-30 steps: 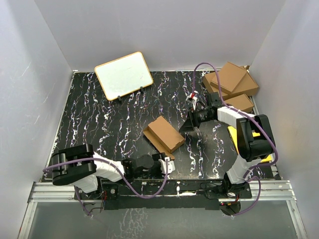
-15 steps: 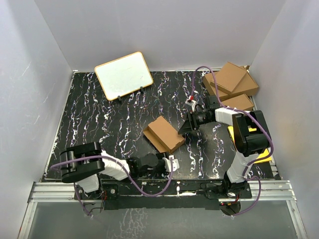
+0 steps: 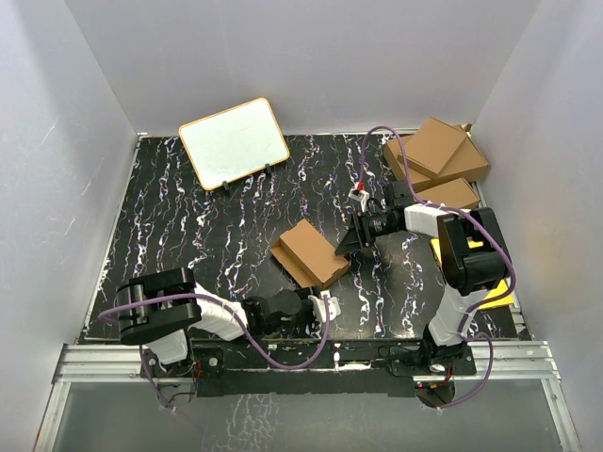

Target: Fold the paper box

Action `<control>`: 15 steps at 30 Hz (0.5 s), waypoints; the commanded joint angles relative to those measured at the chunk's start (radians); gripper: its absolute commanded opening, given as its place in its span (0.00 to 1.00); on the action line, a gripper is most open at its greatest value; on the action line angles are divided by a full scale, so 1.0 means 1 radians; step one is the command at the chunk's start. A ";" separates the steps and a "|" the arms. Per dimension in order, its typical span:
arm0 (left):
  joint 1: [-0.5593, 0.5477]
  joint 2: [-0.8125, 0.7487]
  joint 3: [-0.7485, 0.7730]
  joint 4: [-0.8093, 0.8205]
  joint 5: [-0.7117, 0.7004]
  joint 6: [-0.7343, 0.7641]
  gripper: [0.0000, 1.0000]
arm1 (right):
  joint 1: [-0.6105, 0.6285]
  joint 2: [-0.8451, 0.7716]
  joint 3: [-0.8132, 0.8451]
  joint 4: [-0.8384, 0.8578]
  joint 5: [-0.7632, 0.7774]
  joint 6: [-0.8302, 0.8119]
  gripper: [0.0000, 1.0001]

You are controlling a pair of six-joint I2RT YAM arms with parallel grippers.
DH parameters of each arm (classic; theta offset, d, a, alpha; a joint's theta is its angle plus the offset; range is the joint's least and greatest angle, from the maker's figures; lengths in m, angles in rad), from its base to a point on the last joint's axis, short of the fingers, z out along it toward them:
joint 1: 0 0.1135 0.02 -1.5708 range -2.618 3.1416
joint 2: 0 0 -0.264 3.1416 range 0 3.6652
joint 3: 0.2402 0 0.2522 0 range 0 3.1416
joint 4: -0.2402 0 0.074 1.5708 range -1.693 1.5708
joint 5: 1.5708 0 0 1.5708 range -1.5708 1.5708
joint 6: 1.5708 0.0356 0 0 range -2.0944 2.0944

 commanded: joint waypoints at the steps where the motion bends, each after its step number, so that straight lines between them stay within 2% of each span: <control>1: 0.003 0.010 0.023 0.028 -0.024 -0.009 0.36 | 0.005 0.005 0.008 0.041 -0.020 0.012 0.52; 9: 0.004 0.020 0.024 0.035 -0.022 -0.009 0.34 | 0.007 0.010 0.010 0.041 -0.016 0.012 0.51; 15: 0.003 0.020 0.025 0.036 -0.030 -0.015 0.25 | 0.009 0.017 0.007 0.044 -0.015 0.021 0.51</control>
